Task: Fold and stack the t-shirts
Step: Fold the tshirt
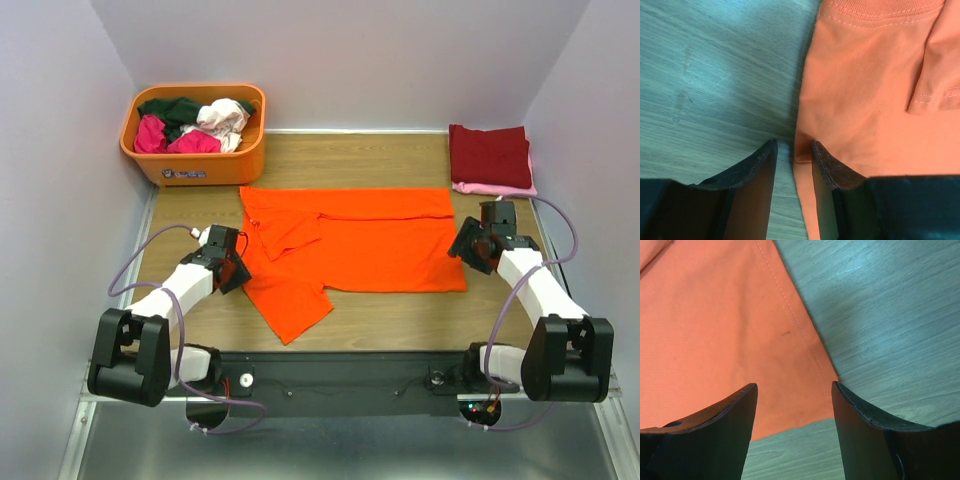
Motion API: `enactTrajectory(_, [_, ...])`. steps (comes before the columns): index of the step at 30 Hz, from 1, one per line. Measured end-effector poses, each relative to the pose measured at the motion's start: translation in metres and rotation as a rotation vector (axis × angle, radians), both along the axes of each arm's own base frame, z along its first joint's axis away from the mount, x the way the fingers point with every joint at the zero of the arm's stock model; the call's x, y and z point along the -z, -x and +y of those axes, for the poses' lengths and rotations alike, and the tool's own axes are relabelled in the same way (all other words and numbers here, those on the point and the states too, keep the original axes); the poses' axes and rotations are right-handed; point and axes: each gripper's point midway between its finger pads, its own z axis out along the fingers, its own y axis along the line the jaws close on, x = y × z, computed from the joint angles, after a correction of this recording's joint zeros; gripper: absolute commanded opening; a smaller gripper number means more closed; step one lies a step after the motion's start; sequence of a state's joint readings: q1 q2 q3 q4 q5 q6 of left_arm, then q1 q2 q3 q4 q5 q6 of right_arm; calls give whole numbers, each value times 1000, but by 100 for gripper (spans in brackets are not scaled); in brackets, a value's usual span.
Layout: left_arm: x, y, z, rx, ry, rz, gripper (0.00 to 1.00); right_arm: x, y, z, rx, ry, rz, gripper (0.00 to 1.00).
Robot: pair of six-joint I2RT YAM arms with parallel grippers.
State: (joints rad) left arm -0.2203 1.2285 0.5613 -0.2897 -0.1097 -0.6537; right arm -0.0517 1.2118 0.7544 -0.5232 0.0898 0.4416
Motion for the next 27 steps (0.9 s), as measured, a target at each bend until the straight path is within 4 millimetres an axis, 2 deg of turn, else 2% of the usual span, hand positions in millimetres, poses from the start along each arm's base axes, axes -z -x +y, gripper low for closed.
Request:
enactTrajectory(11, [1,2,-6,19,-18,9,44,3,3,-2,11,8,5,63])
enactTrajectory(14, [1,4,-10,32,-16,12,35,9,9,-2,20,6,25,59])
enactTrajectory(21, [3,6,-15,41,-13,23,8,17,13,-1,41,-9,60,54])
enactTrajectory(24, [3,7,-15,40,-12,23,1,23,17,-1,50,-13,89,53])
enactTrajectory(27, [3,7,-15,36,-12,27,0,30,24,-2,61,-10,120,52])
